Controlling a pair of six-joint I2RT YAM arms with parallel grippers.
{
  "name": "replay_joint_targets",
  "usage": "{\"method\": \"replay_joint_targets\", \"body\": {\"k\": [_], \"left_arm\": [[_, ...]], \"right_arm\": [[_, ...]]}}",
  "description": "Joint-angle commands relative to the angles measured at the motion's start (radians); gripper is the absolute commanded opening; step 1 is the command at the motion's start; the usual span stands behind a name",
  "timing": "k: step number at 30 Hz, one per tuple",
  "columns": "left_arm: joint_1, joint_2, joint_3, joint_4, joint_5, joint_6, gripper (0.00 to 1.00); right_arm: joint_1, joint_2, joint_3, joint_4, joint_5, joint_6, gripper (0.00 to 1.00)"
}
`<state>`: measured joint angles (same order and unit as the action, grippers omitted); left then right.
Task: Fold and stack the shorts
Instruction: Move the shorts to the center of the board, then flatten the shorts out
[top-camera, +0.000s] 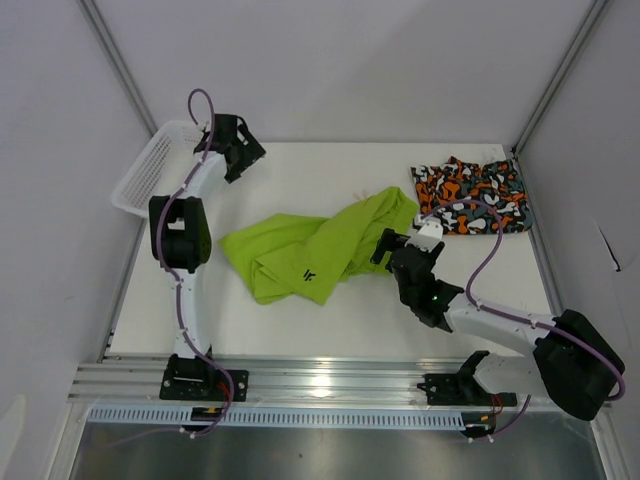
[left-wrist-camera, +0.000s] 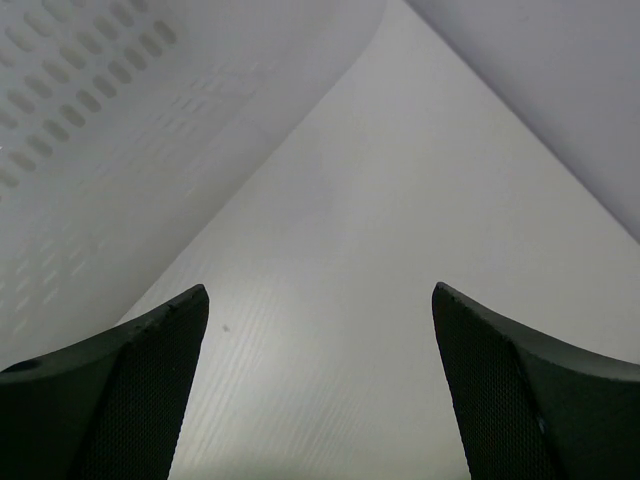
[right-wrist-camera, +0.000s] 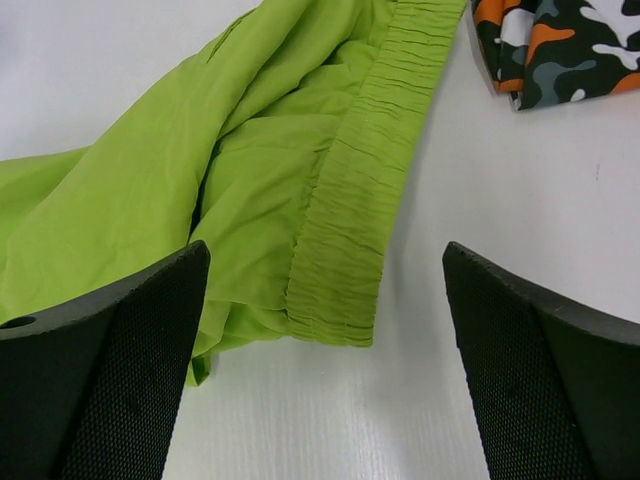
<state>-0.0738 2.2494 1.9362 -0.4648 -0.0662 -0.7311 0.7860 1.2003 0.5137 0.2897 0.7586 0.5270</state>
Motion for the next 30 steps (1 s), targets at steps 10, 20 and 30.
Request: {"method": "replay_joint_targets", "body": {"k": [10,20,30], "left_arm": [[-0.016,-0.120,-0.015,-0.035,0.115,0.065,0.96],[-0.133,-0.514,-0.328,-0.064,0.039,0.099,0.99],[-0.292,-0.908,-0.733,-0.023,-0.067,0.147,0.99]], "right_arm": [[-0.008,0.110,0.104,0.022,-0.153,-0.059,0.99],[-0.024,0.114,0.132,-0.007,-0.370,-0.045,1.00],[-0.036,-0.051,0.187,-0.312,-0.384,0.156,0.99]]}}
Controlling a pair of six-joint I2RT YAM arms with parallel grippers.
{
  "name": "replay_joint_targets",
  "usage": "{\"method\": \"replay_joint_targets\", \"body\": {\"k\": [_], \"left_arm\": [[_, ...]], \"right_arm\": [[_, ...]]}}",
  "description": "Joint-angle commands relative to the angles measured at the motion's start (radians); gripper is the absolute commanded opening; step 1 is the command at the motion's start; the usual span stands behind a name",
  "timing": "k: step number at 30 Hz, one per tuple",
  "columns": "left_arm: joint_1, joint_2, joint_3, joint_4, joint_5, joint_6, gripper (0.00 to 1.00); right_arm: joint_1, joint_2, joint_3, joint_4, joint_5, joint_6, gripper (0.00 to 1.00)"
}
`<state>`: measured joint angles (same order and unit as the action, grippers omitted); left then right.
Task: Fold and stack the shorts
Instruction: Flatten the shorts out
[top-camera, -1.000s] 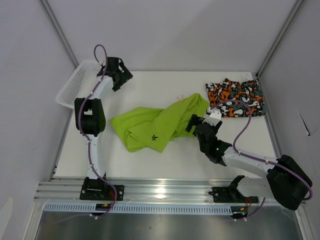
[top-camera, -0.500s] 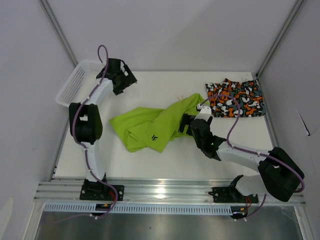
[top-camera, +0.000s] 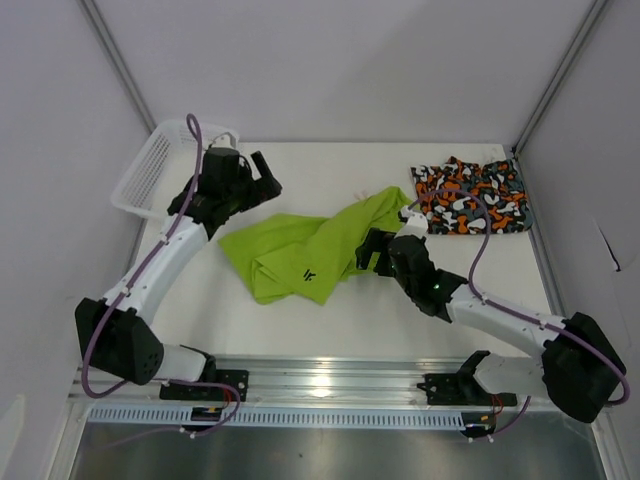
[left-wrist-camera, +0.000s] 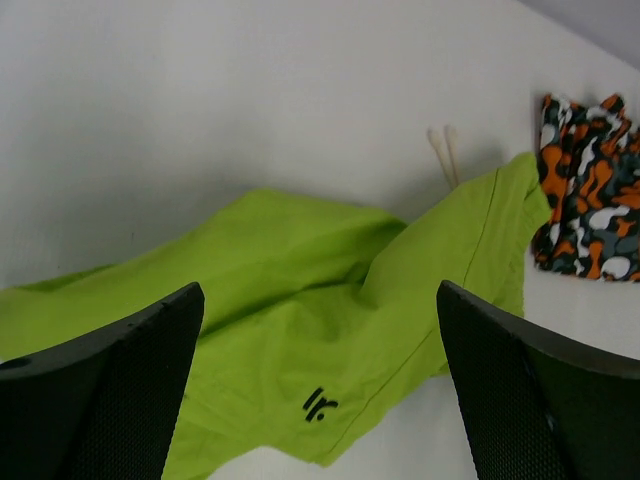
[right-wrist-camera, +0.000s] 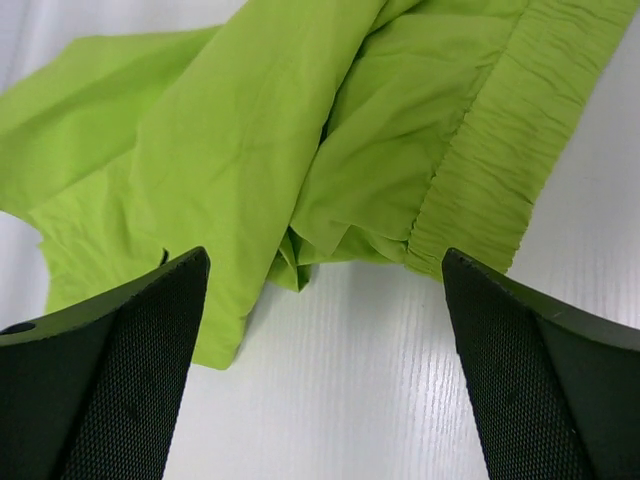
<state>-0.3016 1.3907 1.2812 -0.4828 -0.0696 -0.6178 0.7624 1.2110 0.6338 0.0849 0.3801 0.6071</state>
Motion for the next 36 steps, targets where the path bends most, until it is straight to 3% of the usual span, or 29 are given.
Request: {"method": "replay_joint_targets", "body": {"k": [1,5,9,11,15,23,32,36], "left_arm": [[-0.091,-0.082,-0.088,-0.046,-0.117,0.032,0.99],[-0.256,-0.163,-0.167,-0.106,-0.257,0.030,0.98],[-0.447,-0.223,-0.262,-0.134,-0.346,0.003,0.98],[-0.488,-0.232,-0.299,-0.143,-0.354,0.001,0.97],[-0.582,-0.210,-0.332,-0.139,-0.348,0.019,0.96],[-0.691,0.007,-0.255,-0.157,-0.407,0.092,0.90],[-0.700,0.203,-0.155,-0.122,-0.392,0.136,0.84],[-0.702,0.263,-0.118,-0.120,-0.391,0.171,0.74]], "right_arm": [[-0.029,-0.070,0.095,-0.179,-0.007,0.080,1.00],[-0.141,-0.110,0.132,-0.270,-0.065,0.068,0.99],[-0.345,-0.107,0.147,-0.290,-0.315,0.045,0.98],[-0.397,-0.074,0.165,-0.313,-0.412,0.017,0.98],[-0.451,-0.021,0.195,-0.344,-0.434,-0.023,0.98],[-0.460,0.001,0.118,-0.218,-0.457,-0.063,0.96],[-0.460,-0.100,0.006,-0.116,-0.412,-0.132,0.94],[-0.460,-0.156,-0.055,-0.050,-0.409,-0.129,0.93]]}}
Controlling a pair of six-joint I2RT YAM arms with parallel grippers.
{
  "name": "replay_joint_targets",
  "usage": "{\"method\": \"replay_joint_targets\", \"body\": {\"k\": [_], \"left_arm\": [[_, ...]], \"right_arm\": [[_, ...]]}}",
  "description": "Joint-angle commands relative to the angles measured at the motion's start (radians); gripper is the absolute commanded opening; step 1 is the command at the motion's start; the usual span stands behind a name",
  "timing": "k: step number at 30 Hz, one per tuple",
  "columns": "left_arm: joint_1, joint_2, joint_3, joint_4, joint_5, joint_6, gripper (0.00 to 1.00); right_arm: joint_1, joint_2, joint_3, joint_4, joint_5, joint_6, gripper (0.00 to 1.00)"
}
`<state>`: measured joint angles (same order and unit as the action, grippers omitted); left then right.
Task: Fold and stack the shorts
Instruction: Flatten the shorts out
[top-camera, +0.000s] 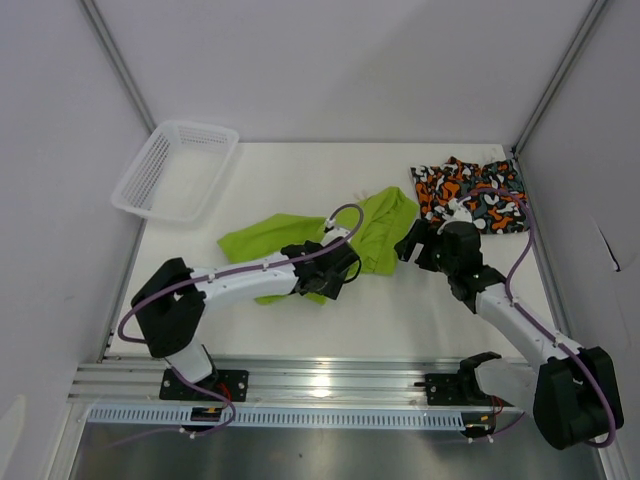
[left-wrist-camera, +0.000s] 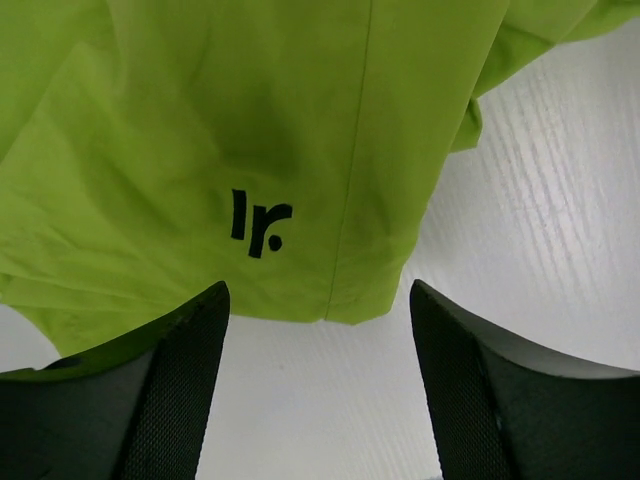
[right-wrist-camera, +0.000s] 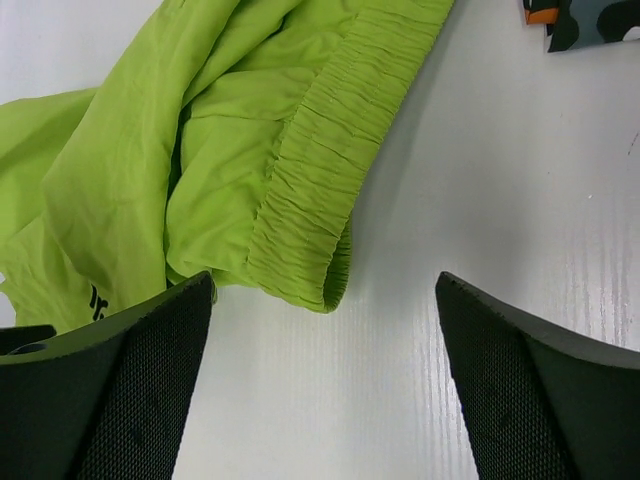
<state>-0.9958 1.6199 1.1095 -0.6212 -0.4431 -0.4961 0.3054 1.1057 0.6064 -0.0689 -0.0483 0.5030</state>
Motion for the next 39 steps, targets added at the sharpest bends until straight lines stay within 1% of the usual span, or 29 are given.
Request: {"method": "replay_joint_targets", "body": {"k": [1,3,5,16,19,25,27,30,34,37,39], "left_arm": [[-0.007,0.041,0.064,0.023,0.000,0.060,0.72],[-0.007,0.058,0.067,0.034,0.053,0.087,0.66],[-0.009,0.067,0.069,0.034,0.067,0.085,0.63],[-0.006,0.129,0.058,0.046,0.073,0.076,0.59],[-0.006,0.132,0.046,0.058,0.086,0.077,0.56],[0.026,0.117,0.007,0.098,0.113,0.077,0.48],[0.034,0.109,-0.007,0.109,0.119,0.079,0.42],[0.048,0.101,-0.023,0.117,0.121,0.080,0.37],[0.051,0.087,-0.028,0.094,0.090,0.059,0.37],[0.051,0.058,-0.056,0.113,0.096,0.064,0.33],[0.052,0.049,-0.063,0.124,0.107,0.070,0.23]], "right_arm": [[-0.003,-0.064,-0.036,0.107,0.033,-0.026,0.93],[-0.003,-0.070,-0.046,0.115,0.044,-0.021,0.93],[-0.002,-0.066,-0.056,0.119,0.045,-0.020,0.93],[-0.003,-0.067,-0.112,0.178,0.042,-0.011,0.92],[-0.003,-0.075,-0.125,0.185,0.044,-0.011,0.92],[-0.002,-0.081,-0.142,0.198,0.045,-0.009,0.92],[-0.003,-0.079,-0.142,0.201,0.045,-0.011,0.92],[-0.002,-0.078,-0.145,0.205,0.042,-0.012,0.92],[-0.002,-0.076,-0.149,0.210,0.041,-0.012,0.92],[-0.003,-0.076,-0.151,0.213,0.041,-0.012,0.92],[-0.003,-0.075,-0.154,0.216,0.039,-0.012,0.91]]}}
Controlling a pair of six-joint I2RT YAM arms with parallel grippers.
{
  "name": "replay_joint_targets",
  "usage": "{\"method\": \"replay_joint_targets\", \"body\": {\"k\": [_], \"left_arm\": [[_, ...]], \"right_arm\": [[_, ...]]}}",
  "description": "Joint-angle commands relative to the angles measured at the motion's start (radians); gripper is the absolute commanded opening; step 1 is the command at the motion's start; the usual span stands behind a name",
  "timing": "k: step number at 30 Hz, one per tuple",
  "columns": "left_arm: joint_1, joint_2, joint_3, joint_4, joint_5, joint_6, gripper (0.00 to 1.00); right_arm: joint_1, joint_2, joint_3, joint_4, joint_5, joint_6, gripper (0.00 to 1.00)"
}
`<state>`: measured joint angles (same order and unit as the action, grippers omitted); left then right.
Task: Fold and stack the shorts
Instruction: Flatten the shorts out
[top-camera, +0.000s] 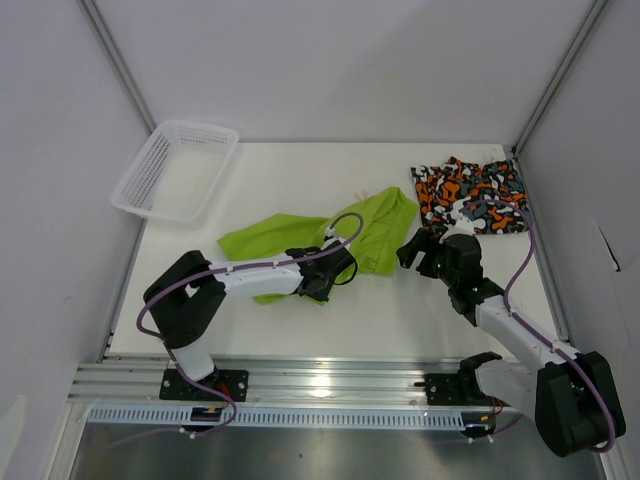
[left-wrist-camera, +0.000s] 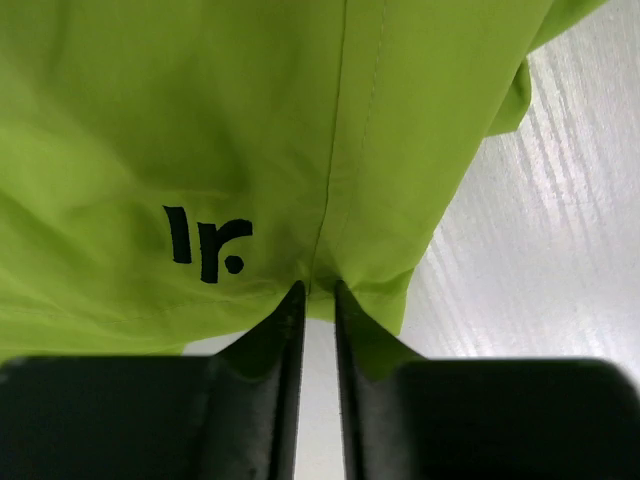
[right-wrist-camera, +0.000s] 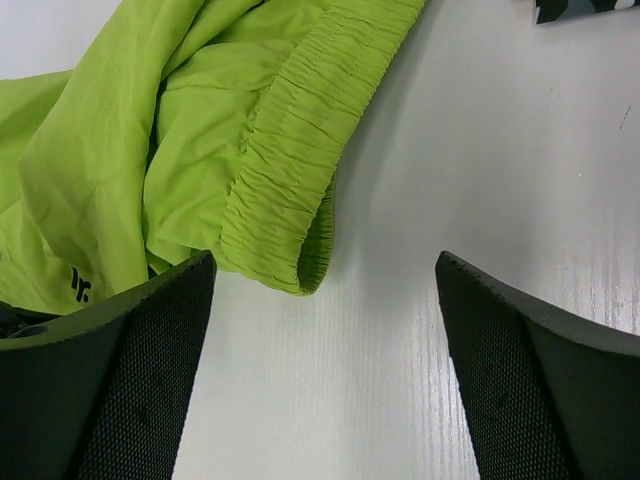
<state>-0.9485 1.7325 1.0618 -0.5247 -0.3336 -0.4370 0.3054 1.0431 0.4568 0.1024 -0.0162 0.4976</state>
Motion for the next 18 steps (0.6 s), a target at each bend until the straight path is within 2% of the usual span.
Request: {"method": "replay_joint_targets", "body": {"k": [1,2,3,7,13,16,18], "left_arm": [[0.008,-0.065,-0.022,0.031,0.005,0.012,0.17],[0.008,-0.067,-0.022,0.035,0.005,0.012,0.06],[0.008,-0.067,-0.023,0.037,0.007,0.012,0.01],[0.008,-0.077,-0.040,0.038,0.007,0.001,0.00],[0.007,-0.200,-0.082,0.035,0.050,-0.046,0.00],[0.007,-0.315,-0.150,0.055,0.079,-0.101,0.17],[0.007,-0.420,-0.212,0.122,0.113,-0.147,0.43]], "right_arm": [[-0.003,-0.012,-0.006,0.043,0.007,-0.007,0.91],[-0.003,-0.014,-0.006,0.046,0.007,-0.007,0.91],[-0.003,-0.014,-0.009,0.045,0.007,-0.007,0.92],[-0.002,-0.014,-0.015,0.051,0.007,-0.008,0.91],[0.000,-0.015,-0.023,0.063,0.001,-0.008,0.91],[0.000,-0.015,-0.026,0.065,0.002,-0.010,0.91],[0.003,-0.014,-0.026,0.069,0.002,-0.010,0.91]]}}
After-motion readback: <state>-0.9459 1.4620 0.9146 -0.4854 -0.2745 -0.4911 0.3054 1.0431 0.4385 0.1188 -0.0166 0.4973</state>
